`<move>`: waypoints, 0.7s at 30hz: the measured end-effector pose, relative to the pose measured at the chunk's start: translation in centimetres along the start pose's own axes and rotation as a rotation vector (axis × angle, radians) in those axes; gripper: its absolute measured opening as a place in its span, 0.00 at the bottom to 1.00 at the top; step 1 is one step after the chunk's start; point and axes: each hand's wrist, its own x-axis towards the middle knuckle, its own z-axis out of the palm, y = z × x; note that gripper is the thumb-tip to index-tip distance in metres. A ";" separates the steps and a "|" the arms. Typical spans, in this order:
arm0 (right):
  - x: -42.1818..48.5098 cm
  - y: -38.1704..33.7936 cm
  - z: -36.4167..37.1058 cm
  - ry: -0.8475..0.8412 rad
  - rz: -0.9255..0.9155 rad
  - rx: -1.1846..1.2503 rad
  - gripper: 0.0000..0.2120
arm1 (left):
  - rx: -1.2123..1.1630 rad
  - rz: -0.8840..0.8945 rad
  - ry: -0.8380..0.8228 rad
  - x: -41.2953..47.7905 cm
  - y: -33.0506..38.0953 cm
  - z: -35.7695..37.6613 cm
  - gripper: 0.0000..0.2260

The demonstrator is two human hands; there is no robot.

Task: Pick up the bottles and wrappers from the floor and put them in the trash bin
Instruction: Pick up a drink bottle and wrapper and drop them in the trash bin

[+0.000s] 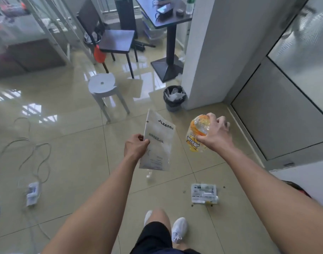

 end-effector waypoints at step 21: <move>38.0 -3.7 -1.2 -0.143 0.007 -0.066 0.41 | -0.069 -0.187 -0.086 34.5 17.4 8.0 0.17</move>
